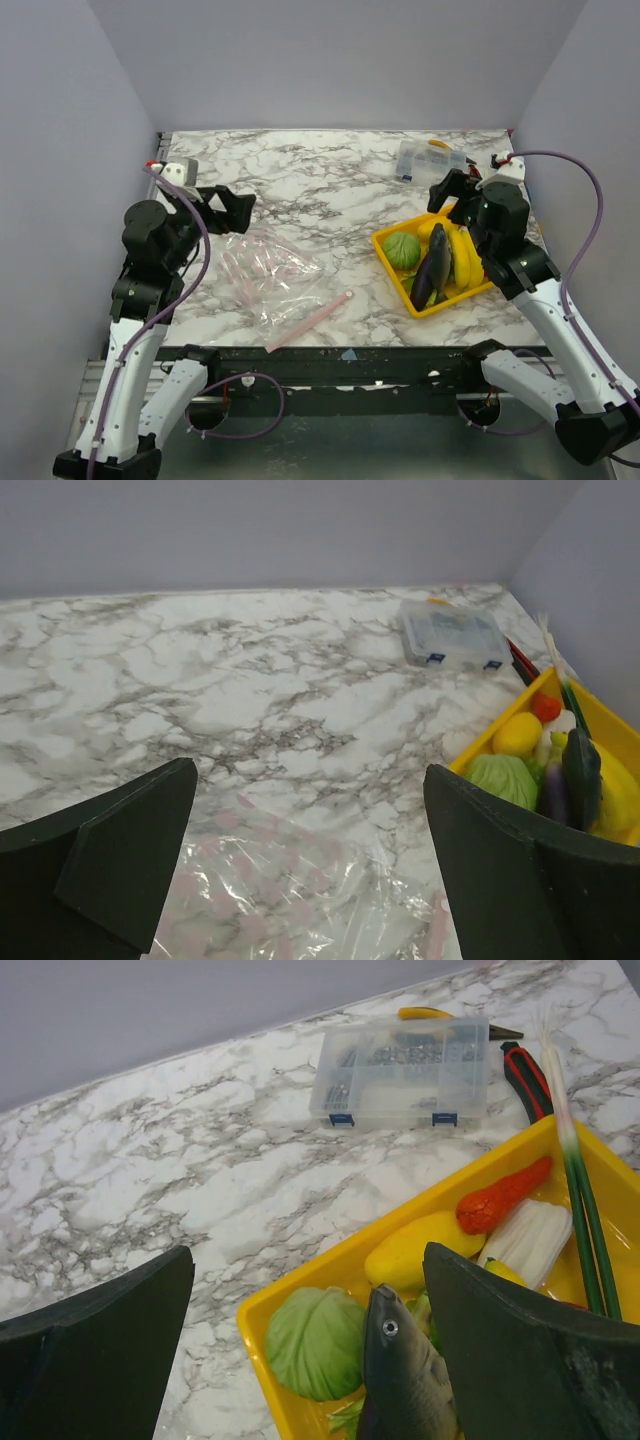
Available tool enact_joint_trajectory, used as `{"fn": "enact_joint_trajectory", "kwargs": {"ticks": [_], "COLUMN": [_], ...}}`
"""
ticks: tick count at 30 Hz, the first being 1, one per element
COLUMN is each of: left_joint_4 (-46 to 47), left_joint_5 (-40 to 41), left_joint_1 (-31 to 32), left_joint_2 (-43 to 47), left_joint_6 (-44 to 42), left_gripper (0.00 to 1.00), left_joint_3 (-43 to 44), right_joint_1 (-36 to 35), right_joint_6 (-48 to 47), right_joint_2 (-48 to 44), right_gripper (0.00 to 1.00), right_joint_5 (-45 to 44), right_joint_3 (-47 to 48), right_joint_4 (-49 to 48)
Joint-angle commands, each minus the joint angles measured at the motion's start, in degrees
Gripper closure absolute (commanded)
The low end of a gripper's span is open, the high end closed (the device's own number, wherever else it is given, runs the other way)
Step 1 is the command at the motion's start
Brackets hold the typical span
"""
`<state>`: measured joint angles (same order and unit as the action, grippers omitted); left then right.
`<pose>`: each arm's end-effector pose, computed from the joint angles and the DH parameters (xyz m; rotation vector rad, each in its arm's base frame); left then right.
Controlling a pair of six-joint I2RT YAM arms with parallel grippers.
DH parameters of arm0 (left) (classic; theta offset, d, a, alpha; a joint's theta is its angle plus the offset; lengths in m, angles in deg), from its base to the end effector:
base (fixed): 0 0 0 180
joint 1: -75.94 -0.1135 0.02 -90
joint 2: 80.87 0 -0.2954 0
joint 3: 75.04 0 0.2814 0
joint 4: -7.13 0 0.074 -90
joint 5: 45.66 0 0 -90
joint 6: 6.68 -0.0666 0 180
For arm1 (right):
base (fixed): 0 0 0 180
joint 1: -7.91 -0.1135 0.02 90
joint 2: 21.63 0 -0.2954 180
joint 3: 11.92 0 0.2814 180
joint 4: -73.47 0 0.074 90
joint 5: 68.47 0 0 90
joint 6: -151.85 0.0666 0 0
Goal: Place the food in the zip-top bag and seal the zipper
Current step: Pick up the zipper food storage bag at the center of the board.
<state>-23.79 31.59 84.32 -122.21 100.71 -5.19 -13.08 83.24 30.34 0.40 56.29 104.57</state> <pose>0.1802 -0.0414 0.4371 0.0460 1.6367 -0.5254 0.2324 0.0635 0.3900 0.2642 1.7970 0.1873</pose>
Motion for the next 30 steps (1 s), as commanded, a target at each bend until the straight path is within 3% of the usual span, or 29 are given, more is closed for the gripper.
{"fn": "enact_joint_trajectory", "kwargs": {"ticks": [1,7,15,23,30], "left_joint_4": [-7.2,-11.7,-21.0,-35.7,-36.9], "left_joint_5": [5.9,10.4,26.6,40.3,42.9], "left_joint_1": [8.8,18.3,39.3,57.1,66.4], "left_joint_2": [-4.2,-7.9,-16.4,-35.6,-46.5], "left_joint_6": [-0.3,-1.9,-2.0,5.0,7.4], "left_gripper": [0.01,0.07,0.07,0.04,0.07], "left_joint_3": [0.5,-1.9,-2.4,3.3,7.0], "right_joint_1": [0.1,0.1,0.1,0.1,0.1], "right_joint_6": [0.6,1.3,6.4,7.4,7.5], "right_joint_2": [0.3,-0.1,0.4,-1.9,-4.4], "right_gripper": [0.00,0.00,0.00,0.00,0.00], "right_joint_5": [-1.2,-0.4,-2.0,-1.6,-2.5], "right_joint_3": [1.7,2.1,4.1,3.5,2.9], "right_joint_4": [3.9,6.6,11.0,9.8,10.2]}}
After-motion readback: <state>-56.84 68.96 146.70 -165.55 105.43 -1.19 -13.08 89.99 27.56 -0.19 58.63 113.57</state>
